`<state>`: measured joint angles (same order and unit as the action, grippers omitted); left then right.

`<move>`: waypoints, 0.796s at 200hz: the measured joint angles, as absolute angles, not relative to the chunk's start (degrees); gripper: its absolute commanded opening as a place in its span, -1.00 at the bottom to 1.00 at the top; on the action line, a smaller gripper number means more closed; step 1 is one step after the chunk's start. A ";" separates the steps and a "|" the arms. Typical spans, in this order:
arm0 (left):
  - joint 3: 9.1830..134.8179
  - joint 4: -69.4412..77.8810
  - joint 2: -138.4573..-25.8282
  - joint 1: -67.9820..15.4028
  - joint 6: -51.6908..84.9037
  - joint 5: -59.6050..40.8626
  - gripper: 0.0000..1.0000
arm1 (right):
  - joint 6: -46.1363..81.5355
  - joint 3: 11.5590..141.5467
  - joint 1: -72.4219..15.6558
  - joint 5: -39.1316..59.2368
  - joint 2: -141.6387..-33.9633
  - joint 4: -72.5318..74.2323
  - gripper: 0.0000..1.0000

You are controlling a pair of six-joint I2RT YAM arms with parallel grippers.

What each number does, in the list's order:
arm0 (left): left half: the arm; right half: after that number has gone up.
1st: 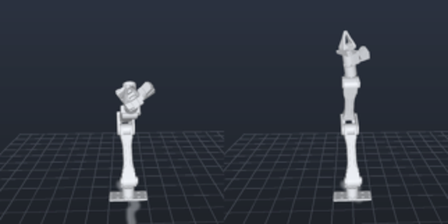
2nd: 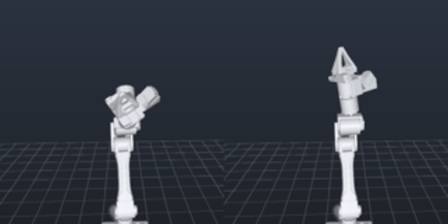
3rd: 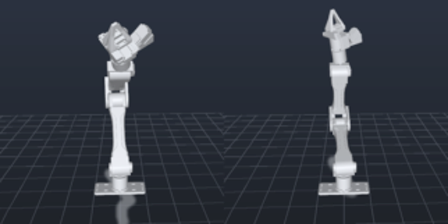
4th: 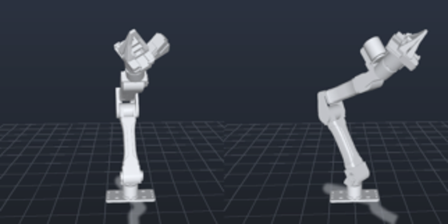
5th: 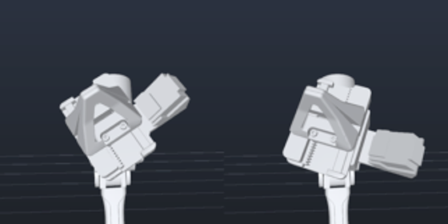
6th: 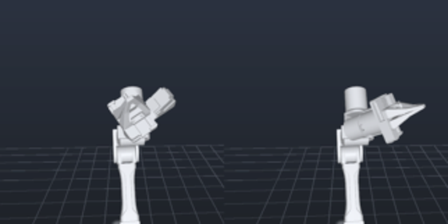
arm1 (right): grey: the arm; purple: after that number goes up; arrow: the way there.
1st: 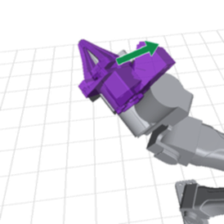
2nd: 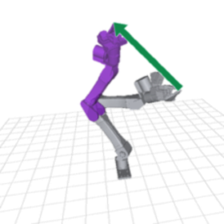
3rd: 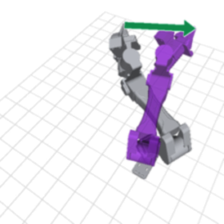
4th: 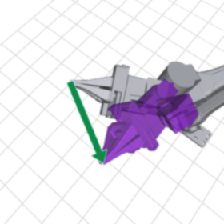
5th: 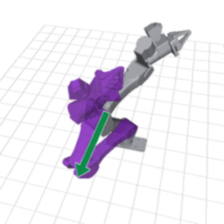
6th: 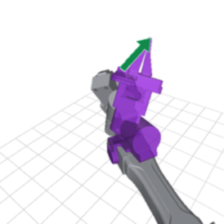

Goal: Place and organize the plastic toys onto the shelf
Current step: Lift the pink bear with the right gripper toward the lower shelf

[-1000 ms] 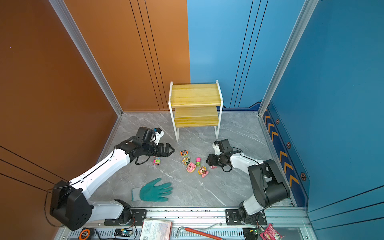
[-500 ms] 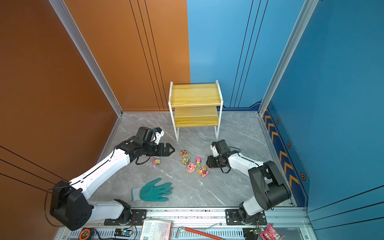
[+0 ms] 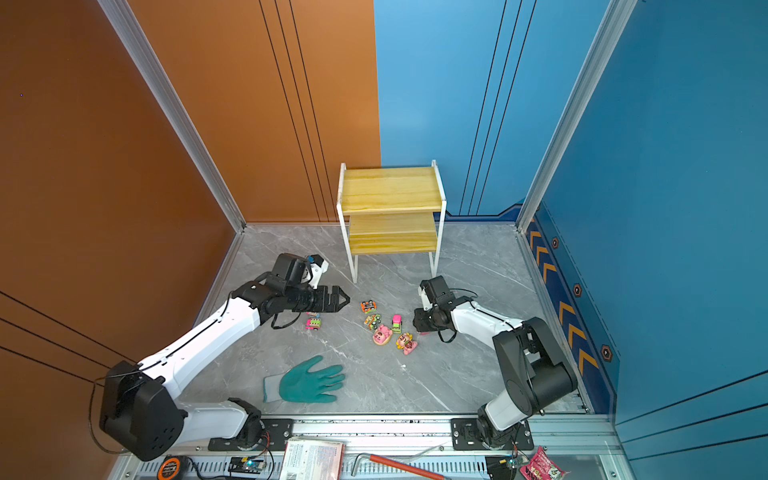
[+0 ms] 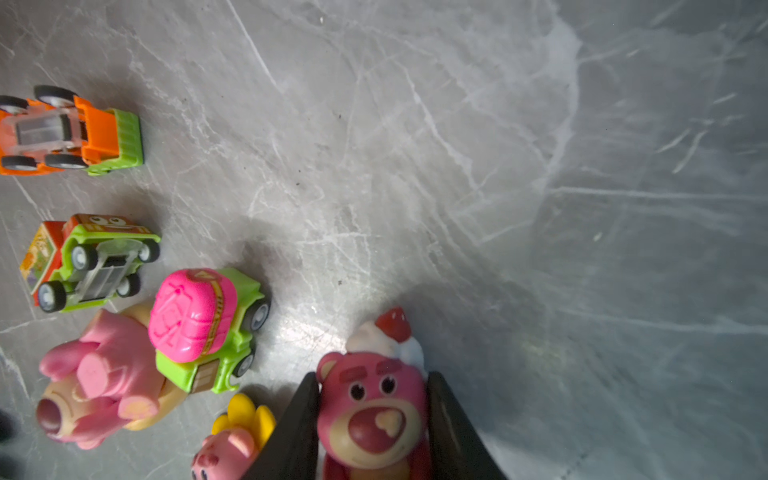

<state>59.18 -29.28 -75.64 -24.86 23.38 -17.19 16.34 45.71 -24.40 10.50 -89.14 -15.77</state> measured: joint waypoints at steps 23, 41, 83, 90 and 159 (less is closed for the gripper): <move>59.18 -29.28 -75.59 -24.75 23.14 -17.19 1.00 | 16.49 45.69 -25.23 7.90 -86.94 -15.99 -0.50; 59.18 -29.26 -75.24 -24.29 22.70 -17.17 1.00 | 16.60 45.65 -26.13 5.02 -82.70 -15.81 -0.51; 59.96 -28.97 -73.76 -21.28 21.89 -17.17 0.99 | 17.19 44.91 -29.10 -2.55 -72.66 -10.35 -0.51; 60.25 -28.88 -73.76 -20.62 21.89 -17.17 0.99 | 17.41 44.64 -29.58 -3.90 -71.59 -8.64 -0.51; 60.75 -27.16 -73.76 -15.99 21.89 -18.57 0.99 | 16.21 43.94 -32.64 -14.28 -73.06 13.85 -0.51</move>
<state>60.75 -27.16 -73.76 -15.99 21.89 -18.57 16.21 43.94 -32.64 -14.28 -73.06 13.85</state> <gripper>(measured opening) 0.996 0.382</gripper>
